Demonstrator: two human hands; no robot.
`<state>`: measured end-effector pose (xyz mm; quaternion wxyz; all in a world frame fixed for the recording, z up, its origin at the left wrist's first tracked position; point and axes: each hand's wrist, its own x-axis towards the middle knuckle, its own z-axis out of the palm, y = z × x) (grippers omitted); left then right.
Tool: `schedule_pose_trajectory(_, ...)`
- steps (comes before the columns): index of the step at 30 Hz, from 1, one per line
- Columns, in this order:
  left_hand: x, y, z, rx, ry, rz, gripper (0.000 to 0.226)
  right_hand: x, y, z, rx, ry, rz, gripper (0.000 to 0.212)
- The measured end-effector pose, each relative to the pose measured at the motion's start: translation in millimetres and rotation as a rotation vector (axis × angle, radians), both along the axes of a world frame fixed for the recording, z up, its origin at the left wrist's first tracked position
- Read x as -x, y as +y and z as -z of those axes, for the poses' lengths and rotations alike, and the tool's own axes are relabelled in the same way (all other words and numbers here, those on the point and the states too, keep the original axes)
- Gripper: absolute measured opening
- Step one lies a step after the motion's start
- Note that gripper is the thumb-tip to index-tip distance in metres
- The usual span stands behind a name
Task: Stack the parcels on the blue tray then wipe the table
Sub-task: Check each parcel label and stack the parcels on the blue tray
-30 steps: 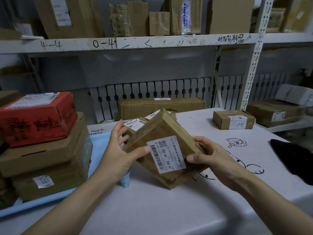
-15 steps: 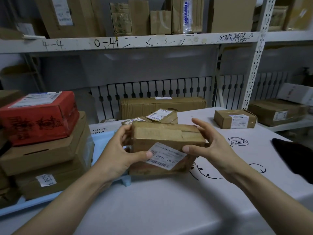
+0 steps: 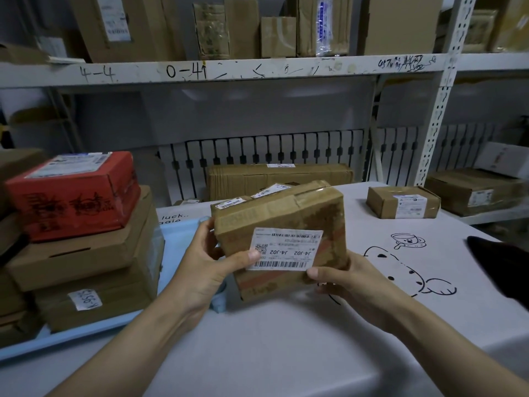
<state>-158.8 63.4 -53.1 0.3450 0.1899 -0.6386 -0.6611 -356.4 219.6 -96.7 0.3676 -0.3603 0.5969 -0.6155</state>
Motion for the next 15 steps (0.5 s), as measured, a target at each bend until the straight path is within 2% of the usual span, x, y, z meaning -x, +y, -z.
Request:
schedule_pose_trajectory(5,-5,-2,2,0.008,-0.068,0.025,0.071,4,-1,4,0.043,-0.135,0.017,0.066)
schedule_pose_trajectory(8,-4,0,1,0.04,-0.086,0.0,0.061,7,-2,2,0.1,-0.179,0.049,0.075)
schedule_pose_trajectory(12,-5,-9,1,0.167,-0.092,-0.028,0.08,8,-1,-6,0.169,-0.14,0.111,0.078)
schedule_pose_trajectory(15,-6,-13,-2,0.341,-0.193,-0.101,0.097,9,0,-12,0.204,-0.08,0.141,0.079)
